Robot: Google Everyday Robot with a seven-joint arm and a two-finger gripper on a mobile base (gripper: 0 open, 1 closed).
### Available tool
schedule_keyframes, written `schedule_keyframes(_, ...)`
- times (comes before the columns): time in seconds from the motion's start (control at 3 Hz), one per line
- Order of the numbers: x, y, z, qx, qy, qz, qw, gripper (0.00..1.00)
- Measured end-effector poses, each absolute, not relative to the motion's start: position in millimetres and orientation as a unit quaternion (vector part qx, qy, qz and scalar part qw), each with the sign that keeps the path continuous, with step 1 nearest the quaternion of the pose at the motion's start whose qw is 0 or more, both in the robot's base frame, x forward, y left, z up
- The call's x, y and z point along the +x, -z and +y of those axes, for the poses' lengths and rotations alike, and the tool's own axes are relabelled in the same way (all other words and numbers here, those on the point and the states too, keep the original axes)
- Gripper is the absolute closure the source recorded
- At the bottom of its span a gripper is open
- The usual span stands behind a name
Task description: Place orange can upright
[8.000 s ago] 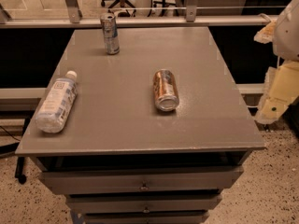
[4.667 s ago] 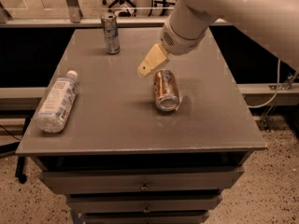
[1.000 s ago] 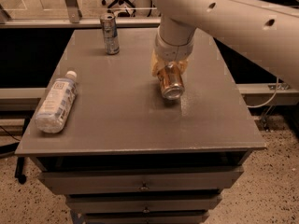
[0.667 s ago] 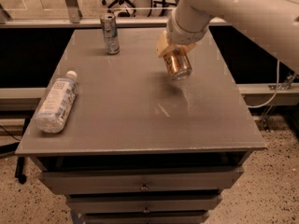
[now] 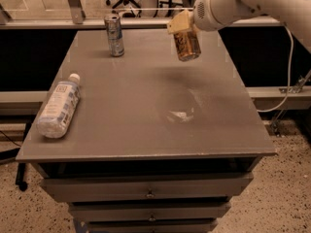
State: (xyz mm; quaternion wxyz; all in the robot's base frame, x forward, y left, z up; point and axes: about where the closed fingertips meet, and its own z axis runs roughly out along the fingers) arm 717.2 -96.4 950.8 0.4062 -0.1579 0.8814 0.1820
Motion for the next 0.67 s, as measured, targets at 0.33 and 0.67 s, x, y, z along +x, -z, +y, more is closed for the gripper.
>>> schedule_keyframes(0.33,720.5,-958.8,-97.4,-0.164,-0.272,0.837,0.445,1.0)
schedule_keyframes(0.67,713.8,-958.0,-91.3,-0.19,-0.342,0.789,0.473,1.0)
